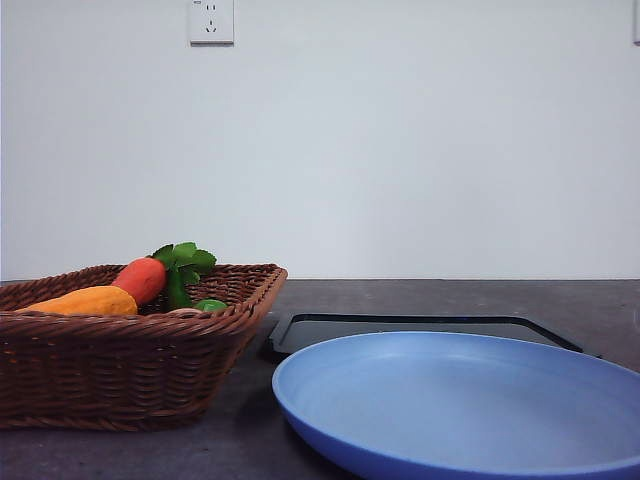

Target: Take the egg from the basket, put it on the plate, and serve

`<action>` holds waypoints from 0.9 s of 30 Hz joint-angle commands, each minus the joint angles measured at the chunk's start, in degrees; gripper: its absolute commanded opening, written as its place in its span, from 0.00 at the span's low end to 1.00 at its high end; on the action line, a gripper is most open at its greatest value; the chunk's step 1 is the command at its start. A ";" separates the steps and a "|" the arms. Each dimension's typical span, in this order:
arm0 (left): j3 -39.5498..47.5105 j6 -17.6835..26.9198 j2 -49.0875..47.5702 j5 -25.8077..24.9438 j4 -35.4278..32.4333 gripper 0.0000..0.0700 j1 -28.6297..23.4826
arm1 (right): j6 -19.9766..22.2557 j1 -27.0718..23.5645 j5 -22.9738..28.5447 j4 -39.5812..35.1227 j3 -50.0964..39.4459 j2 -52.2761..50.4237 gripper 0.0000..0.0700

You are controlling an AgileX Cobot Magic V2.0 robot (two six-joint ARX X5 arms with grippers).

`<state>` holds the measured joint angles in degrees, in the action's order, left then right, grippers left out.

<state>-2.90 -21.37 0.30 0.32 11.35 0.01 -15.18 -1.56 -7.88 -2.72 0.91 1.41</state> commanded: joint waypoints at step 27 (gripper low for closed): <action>-21.32 -4.23 30.41 -32.01 3.73 0.00 0.41 | -11.90 -0.07 -12.01 23.87 25.07 23.02 0.00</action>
<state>-23.13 -27.46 29.53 -30.36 15.16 0.25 -28.36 -1.56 -18.78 20.68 25.12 23.02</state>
